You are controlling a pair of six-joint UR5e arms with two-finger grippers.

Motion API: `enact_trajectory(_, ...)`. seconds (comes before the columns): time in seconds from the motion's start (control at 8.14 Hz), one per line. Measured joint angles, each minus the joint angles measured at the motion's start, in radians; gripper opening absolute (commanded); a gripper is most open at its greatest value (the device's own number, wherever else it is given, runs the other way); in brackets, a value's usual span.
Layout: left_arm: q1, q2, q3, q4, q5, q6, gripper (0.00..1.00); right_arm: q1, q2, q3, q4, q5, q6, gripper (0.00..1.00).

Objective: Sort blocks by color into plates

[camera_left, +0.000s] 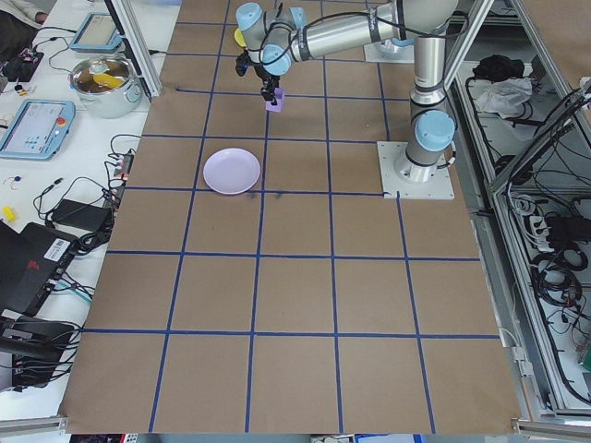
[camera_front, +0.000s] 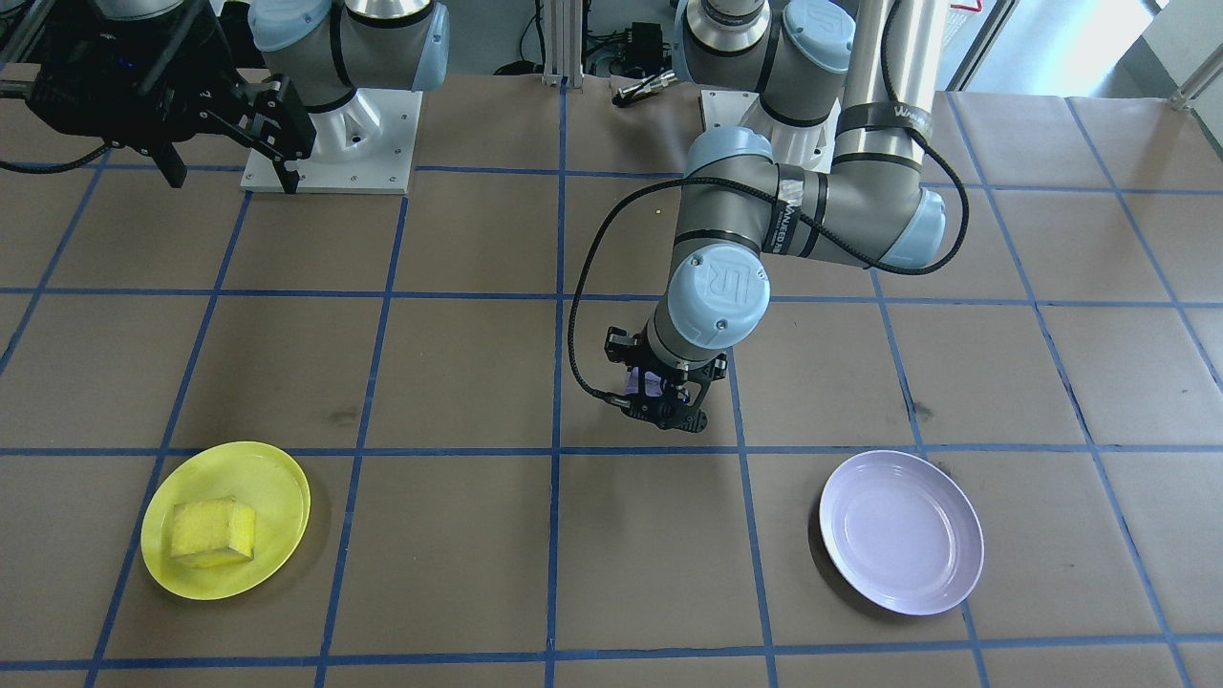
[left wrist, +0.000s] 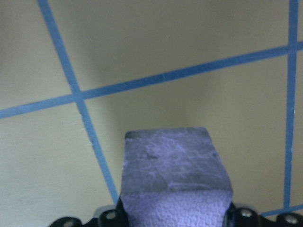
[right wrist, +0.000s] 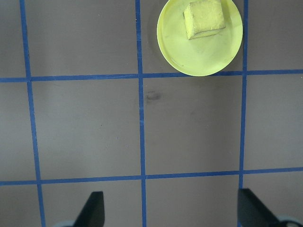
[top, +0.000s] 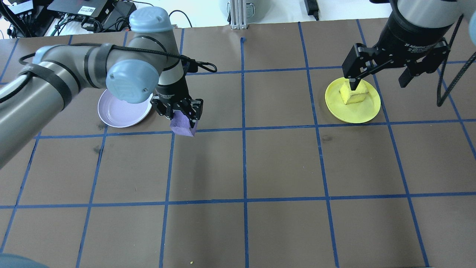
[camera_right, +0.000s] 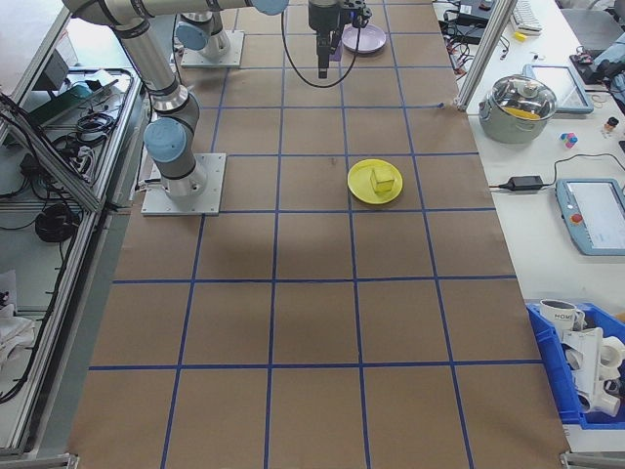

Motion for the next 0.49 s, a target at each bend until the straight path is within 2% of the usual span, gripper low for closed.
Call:
enact_trajectory(0.25,0.092,-0.004,0.074,-0.016,0.009,0.071,0.00,0.000,0.007,0.000,-0.005,-0.002,-0.022,1.00)
enact_trajectory(0.49,0.186,-0.018,0.105,0.009,0.011,0.161,0.00,0.000,0.009,0.000,-0.006,0.000,-0.040,1.00)
